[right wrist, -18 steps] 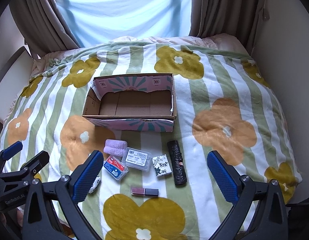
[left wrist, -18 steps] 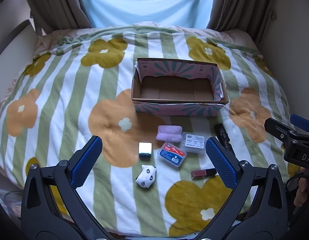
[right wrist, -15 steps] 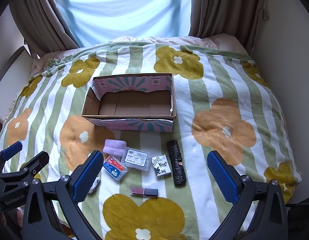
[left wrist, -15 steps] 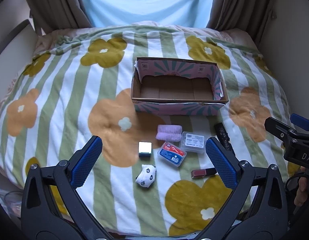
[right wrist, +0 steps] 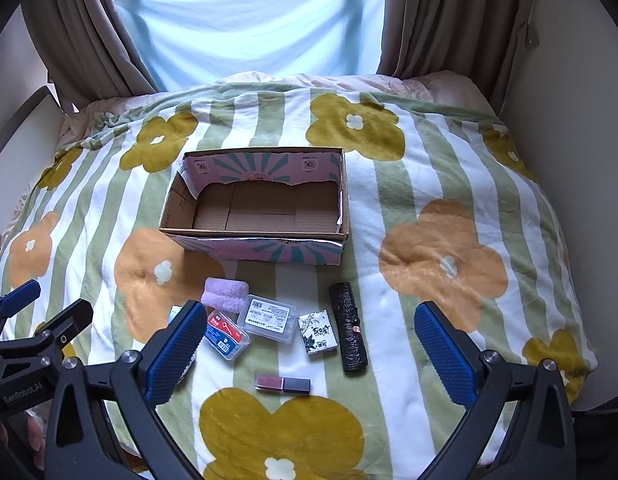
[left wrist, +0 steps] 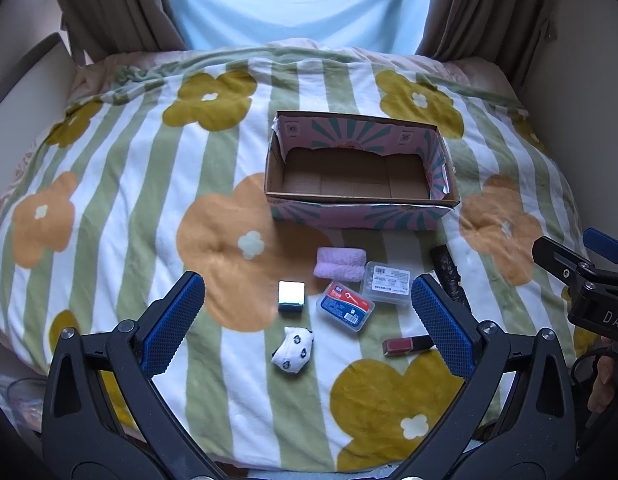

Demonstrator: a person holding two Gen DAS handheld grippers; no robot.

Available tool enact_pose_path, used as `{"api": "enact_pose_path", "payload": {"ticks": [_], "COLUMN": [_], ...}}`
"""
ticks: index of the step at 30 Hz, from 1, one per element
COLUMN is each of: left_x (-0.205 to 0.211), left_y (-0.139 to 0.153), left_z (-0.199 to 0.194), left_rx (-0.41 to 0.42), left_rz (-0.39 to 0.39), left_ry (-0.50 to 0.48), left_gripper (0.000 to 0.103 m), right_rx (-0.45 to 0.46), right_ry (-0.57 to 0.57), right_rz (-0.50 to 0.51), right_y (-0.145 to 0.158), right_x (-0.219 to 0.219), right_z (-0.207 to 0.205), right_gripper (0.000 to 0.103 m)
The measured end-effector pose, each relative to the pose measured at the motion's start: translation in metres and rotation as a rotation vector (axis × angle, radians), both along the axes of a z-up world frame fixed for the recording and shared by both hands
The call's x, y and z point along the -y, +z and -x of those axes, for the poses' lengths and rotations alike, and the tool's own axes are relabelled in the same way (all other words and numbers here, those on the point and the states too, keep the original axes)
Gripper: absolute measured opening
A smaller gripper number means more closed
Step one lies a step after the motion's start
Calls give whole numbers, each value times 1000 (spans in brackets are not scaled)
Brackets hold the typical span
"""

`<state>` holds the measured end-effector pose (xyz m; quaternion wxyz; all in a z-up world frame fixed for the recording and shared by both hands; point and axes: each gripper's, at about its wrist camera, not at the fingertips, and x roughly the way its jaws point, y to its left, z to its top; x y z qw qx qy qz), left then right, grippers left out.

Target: Organize objects

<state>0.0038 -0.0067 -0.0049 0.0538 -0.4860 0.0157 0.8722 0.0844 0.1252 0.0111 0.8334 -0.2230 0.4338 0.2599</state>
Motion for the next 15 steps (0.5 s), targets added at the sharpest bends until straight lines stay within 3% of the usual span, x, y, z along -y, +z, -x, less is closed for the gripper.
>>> {"api": "enact_pose_path", "payload": {"ticks": [2,15], "left_x": [1,3], "left_y": [0,0], "left_z": [0,2], "left_rx": [2,6], "left_rz": [-4,-10], "left_ry": [2,-6], "left_gripper": [102,102], "right_rx": [8,21], "right_ry": [-49,-53], "right_rz": [4,15], "right_y": [0,-2], "right_x": [-1,-7], "right_z": [-1,5], "right_gripper": [103,103]}}
